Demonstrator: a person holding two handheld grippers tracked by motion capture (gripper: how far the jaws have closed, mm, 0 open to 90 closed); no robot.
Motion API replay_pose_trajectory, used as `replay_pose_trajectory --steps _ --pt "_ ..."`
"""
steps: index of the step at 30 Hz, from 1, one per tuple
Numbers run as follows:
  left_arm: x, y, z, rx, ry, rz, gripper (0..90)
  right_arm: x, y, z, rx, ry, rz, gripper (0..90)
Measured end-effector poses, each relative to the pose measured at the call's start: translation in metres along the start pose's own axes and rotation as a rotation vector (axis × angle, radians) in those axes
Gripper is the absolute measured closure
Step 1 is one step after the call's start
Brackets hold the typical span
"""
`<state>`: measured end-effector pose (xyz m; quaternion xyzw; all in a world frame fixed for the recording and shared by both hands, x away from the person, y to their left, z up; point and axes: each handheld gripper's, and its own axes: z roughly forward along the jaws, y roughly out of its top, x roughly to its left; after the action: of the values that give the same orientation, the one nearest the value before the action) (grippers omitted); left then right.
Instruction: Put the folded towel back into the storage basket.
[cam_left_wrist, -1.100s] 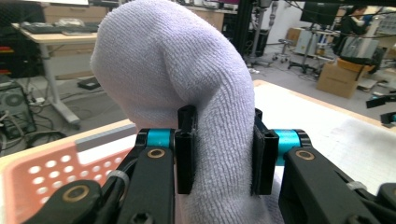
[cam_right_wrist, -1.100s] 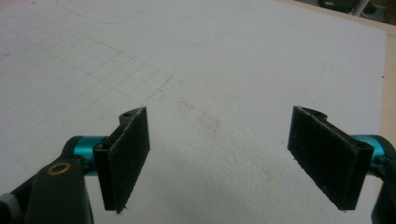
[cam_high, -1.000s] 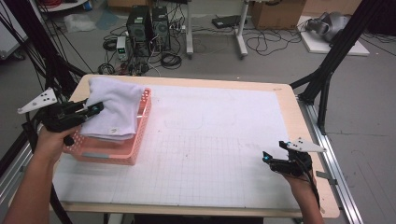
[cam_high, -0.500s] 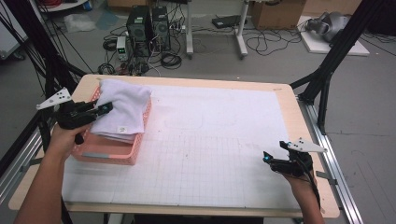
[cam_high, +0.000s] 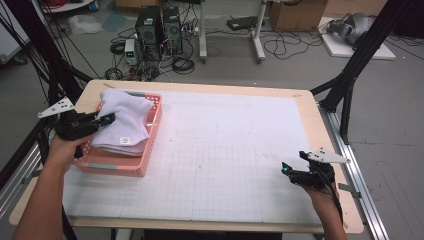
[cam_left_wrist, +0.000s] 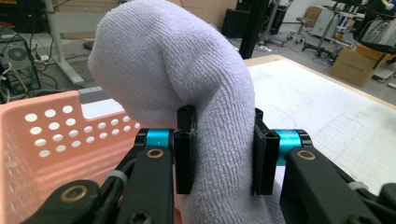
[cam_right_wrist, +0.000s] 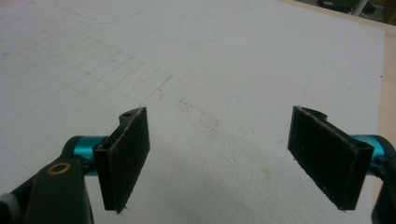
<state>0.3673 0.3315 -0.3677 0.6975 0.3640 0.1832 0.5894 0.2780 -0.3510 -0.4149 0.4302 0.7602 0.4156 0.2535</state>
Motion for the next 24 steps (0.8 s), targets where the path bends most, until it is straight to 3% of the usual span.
replay_pose_trajectory --steps 4,10,12,16,20,24 --pt "-0.002 0.0 0.004 0.003 -0.021 0.015 68.1 0.0 0.0 0.0 0.002 0.001 0.001 19.6" --pt "0.006 -0.003 0.0 0.037 0.048 0.021 68.2 0.0 0.0 -0.001 -0.001 -0.001 0.003 19.6" --pt "0.007 -0.004 -0.002 0.043 0.053 0.022 68.3 -0.001 -0.001 -0.002 -0.002 -0.003 0.007 19.6" --pt "0.005 -0.004 -0.003 0.049 0.025 0.022 68.3 0.0 0.0 0.0 0.001 0.0 0.002 19.6" --pt "-0.002 -0.002 0.003 0.035 -0.035 0.031 68.2 0.001 0.0 0.001 0.002 0.001 -0.003 19.6" --pt "-0.003 -0.003 0.009 0.039 -0.044 0.018 68.1 0.001 0.0 0.0 0.005 0.0 0.001 19.6"
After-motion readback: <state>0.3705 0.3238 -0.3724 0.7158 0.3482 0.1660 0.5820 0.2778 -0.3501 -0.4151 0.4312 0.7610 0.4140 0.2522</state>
